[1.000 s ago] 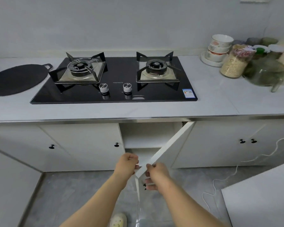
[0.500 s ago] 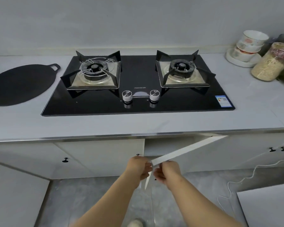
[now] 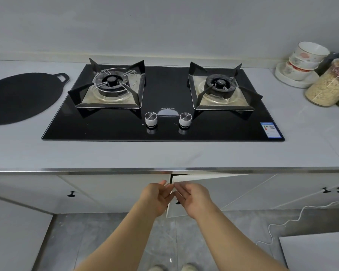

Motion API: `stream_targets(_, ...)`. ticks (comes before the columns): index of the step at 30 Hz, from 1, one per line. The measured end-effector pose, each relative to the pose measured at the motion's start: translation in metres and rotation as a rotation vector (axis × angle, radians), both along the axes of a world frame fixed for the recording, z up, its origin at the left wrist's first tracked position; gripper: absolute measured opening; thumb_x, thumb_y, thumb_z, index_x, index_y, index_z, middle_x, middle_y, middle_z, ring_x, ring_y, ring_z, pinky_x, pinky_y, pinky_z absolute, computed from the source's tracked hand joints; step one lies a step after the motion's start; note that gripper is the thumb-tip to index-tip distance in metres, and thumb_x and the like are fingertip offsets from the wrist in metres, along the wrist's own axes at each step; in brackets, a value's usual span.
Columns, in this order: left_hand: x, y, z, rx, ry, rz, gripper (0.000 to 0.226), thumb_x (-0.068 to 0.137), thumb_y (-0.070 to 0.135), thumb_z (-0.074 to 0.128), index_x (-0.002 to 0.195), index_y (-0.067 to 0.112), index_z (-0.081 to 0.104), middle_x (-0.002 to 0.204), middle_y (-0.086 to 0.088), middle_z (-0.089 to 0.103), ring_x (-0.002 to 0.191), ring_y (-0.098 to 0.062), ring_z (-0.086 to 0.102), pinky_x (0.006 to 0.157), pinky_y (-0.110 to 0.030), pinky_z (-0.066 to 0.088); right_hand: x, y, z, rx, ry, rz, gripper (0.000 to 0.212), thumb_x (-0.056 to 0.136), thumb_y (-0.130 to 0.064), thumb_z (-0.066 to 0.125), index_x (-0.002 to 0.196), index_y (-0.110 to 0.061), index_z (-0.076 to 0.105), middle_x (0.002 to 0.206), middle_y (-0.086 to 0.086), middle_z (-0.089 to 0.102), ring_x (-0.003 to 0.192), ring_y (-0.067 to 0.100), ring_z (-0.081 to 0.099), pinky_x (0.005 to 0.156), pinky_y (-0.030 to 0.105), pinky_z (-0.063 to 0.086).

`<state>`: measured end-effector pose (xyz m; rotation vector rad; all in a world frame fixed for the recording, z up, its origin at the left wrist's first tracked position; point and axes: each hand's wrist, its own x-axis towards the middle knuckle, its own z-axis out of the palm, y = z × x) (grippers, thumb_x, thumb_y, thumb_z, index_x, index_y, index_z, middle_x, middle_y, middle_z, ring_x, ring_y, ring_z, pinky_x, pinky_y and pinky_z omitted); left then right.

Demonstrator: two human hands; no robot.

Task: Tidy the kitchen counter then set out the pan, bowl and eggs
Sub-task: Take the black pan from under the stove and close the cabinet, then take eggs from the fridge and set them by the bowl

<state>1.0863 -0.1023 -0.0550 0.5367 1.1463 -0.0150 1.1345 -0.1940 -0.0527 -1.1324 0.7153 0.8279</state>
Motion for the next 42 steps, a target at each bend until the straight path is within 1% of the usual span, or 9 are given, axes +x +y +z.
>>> stream_targets(2, 0.003, 0.002, -0.001, -0.023, -0.010, 0.042, 0.044, 0.094, -0.010, 0.023, 0.134, -0.004, 0.040, 0.109, -0.024, 0.057, 0.081, -0.026, 0.059, 0.094, -0.040, 0.040, 0.002, 0.001, 0.001, 0.027, -0.001, 0.010, 0.022, 0.092, 0.010, 0.036, 0.092, 0.008, 0.058, 0.112, 0.027, 0.061, 0.095, 0.026, 0.059, 0.063, 0.029, 0.050)
stream_targets(7, 0.010, 0.005, -0.002, -0.059, -0.052, 0.135, 0.047, 0.095, -0.009, 0.023, 0.138, 0.002, 0.036, 0.090, -0.019, 0.057, 0.060, -0.022, 0.066, 0.092, -0.038, 0.039, 0.010, 0.008, 0.001, 0.065, -0.004, -0.004, 0.023, 0.092, 0.010, 0.040, 0.107, 0.007, 0.056, 0.115, 0.025, 0.061, 0.105, 0.028, 0.061, 0.067, 0.028, 0.050)
stream_targets(10, 0.015, 0.003, -0.004, -0.107, -0.092, 0.186, 0.045, 0.096, -0.007, 0.024, 0.138, 0.005, 0.037, 0.099, -0.017, 0.059, 0.086, -0.022, 0.061, 0.091, -0.037, 0.037, 0.013, 0.011, 0.002, 0.081, -0.005, -0.005, 0.025, 0.093, 0.007, 0.039, 0.108, 0.001, 0.058, 0.106, 0.017, 0.066, 0.095, 0.022, 0.062, 0.068, 0.027, 0.049)
stream_targets(13, 0.019, 0.001, 0.000, -0.140, -0.140, 0.212, 0.034, 0.096, -0.006, 0.025, 0.109, 0.011, 0.052, 0.095, -0.014, 0.062, 0.089, -0.021, 0.061, 0.098, -0.039, 0.037, 0.016, 0.012, 0.002, 0.079, -0.013, -0.003, 0.025, 0.095, 0.005, 0.038, 0.095, -0.008, 0.059, 0.091, 0.007, 0.066, 0.101, 0.021, 0.059, 0.073, 0.029, 0.048)
stream_targets(16, 0.021, -0.002, 0.003, -0.128, -0.145, 0.197, 0.034, 0.094, -0.009, 0.025, 0.079, 0.009, 0.050, 0.069, -0.010, 0.063, 0.073, -0.017, 0.056, 0.102, -0.043, 0.036, 0.019, 0.014, 0.002, 0.052, -0.023, 0.002, 0.025, 0.094, 0.004, 0.040, 0.108, -0.007, 0.058, 0.115, 0.012, 0.065, 0.096, 0.020, 0.060, 0.068, 0.026, 0.048)
stream_targets(21, 0.022, -0.004, 0.003, -0.075, -0.136, 0.139, 0.035, 0.094, -0.009, 0.027, 0.075, 0.011, 0.049, 0.072, -0.008, 0.060, 0.070, -0.016, 0.055, 0.085, -0.038, 0.042, 0.021, 0.013, 0.002, 0.023, -0.034, 0.021, 0.023, 0.095, 0.002, 0.042, 0.108, -0.007, 0.058, 0.111, 0.013, 0.064, 0.094, 0.020, 0.061, 0.065, 0.025, 0.048)
stream_targets(25, 0.022, -0.005, 0.004, -0.001, -0.129, 0.068, 0.036, 0.095, -0.005, 0.030, 0.076, 0.016, 0.053, 0.049, 0.000, 0.063, 0.069, -0.014, 0.055, 0.090, -0.038, 0.039, 0.019, 0.010, 0.007, -0.002, -0.061, 0.035, 0.022, 0.093, 0.000, 0.046, 0.108, -0.007, 0.060, 0.089, 0.005, 0.066, 0.079, 0.014, 0.062, 0.063, 0.025, 0.049)
stream_targets(33, 0.023, -0.033, 0.020, 0.065, -0.062, -0.274, 0.015, 0.098, 0.012, 0.040, 0.094, 0.010, 0.054, 0.096, -0.004, 0.063, 0.092, -0.020, 0.060, 0.087, -0.034, 0.040, 0.015, -0.035, 0.031, -0.057, -0.096, -0.078, 0.014, 0.094, -0.012, 0.049, 0.083, -0.013, 0.057, 0.085, 0.003, 0.064, 0.074, 0.016, 0.060, 0.062, 0.025, 0.048)
stream_targets(42, 0.079, -0.138, 0.103, 0.305, -0.351, -0.728, 0.011, 0.097, 0.016, 0.046, 0.104, 0.014, 0.053, 0.092, -0.003, 0.064, 0.089, -0.018, 0.061, 0.084, -0.032, 0.044, 0.038, -0.155, 0.096, -0.124, -0.364, -0.439, 0.010, 0.095, -0.015, 0.049, 0.093, -0.012, 0.058, 0.083, 0.001, 0.063, 0.076, 0.014, 0.059, 0.069, 0.025, 0.047)
